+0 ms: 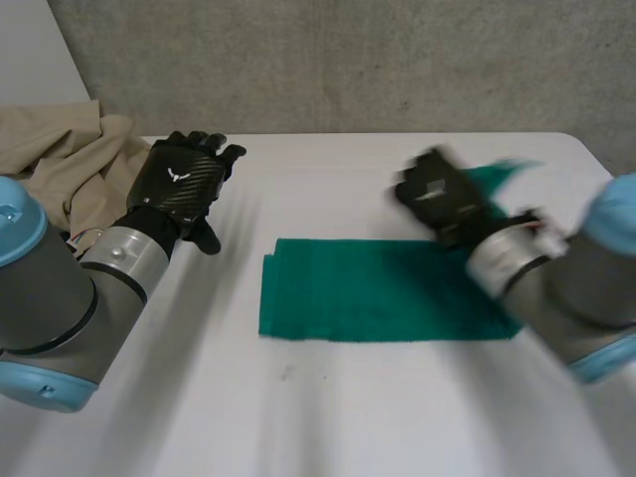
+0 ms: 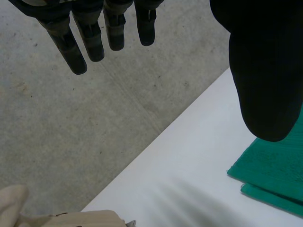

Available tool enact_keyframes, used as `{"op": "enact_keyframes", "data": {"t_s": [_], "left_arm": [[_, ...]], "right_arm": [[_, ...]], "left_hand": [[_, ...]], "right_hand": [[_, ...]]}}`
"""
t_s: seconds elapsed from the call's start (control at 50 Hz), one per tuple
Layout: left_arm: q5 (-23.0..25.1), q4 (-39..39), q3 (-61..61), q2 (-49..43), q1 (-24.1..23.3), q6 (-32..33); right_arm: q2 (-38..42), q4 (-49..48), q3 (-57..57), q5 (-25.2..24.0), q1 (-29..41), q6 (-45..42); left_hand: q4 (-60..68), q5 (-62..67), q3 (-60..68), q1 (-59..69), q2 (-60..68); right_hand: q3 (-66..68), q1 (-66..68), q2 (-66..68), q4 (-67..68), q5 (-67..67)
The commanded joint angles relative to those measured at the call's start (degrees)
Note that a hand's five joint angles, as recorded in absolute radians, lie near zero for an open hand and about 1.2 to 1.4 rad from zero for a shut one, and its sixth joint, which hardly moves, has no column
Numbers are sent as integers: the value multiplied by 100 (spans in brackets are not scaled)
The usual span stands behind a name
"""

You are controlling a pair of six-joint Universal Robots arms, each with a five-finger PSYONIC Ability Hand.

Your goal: Fold the laundry.

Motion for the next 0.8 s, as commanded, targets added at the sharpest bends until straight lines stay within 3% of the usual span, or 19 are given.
{"op": "enact_keyframes", "data": {"t_s": [0.02,0.06,0.08,0.16,0.2,0.3,0.42,0.44,0.46,0.48,0.56,0.66,0.74,0.8], "left_arm": [[-5,0,18,13,-48,1],[-5,0,35,13,-75,-8],[-5,0,35,5,-92,1],[4,0,53,-4,-154,1],[4,0,53,-4,-189,1],[4,17,88,-22,-224,1],[4,140,53,-74,-295,1],[4,149,44,-83,-303,1],[4,149,44,-92,-312,1],[4,149,27,-92,-321,1],[4,149,9,-92,-321,1],[-5,149,9,-57,-338,1],[-14,149,9,-13,-365,1],[-31,149,18,-4,-356,1]], "right_arm": [[1270,208,-533,-152,1641,-138],[1367,375,-648,85,1730,-103],[1385,506,-718,521,1704,-33],[1245,683,-640,1655,1625,509],[1149,710,-543,1852,1546,879],[456,1279,193,1512,485,2205],[313,1597,661,1387,52,2429],[313,1606,696,1439,-36,2367],[313,1537,775,1614,-280,2158],[313,1501,811,1720,-405,2025],[252,879,820,2230,-845,1340],[-20,165,636,2214,-144,873],[-12,156,196,1784,823,864],[408,129,-6,1195,1377,846]], "left_hand": [[-159,-255,-205,-135,-171],[-159,-255,-205,-135,-171],[-159,-255,-205,-135,-171],[-159,-255,-205,-135,-171],[-159,-255,-205,-135,-171],[-159,-255,-205,-135,-171],[-159,-255,-205,-135,-171],[-159,-255,-205,-135,-171],[-159,-255,-205,-135,-171],[-159,-255,-205,-135,-171],[-159,-255,-205,-135,-171],[-159,-255,-205,-135,-171],[-159,-255,-205,-135,-171],[-159,-255,-205,-135,-171]], "right_hand": [[1194,1621,1305,1141,1370],[-2713,-2286,-2602,-2766,-2538],[-5806,-5379,-5695,-5859,-5630],[-5806,-5379,-5695,-5859,-5630],[-5806,-5379,-5695,-5859,-5630],[-5806,-5379,-5695,-5859,-5630],[-5619,-5192,-5508,-5672,-5444],[-4380,-3953,-4269,-4433,-4205],[-704,-277,-593,-757,-529],[1015,1442,1126,962,1190],[1194,1621,1305,1141,1370],[1194,1621,1305,1141,1370],[1194,1621,1305,1141,1370],[1194,1621,1305,1141,1370]]}}
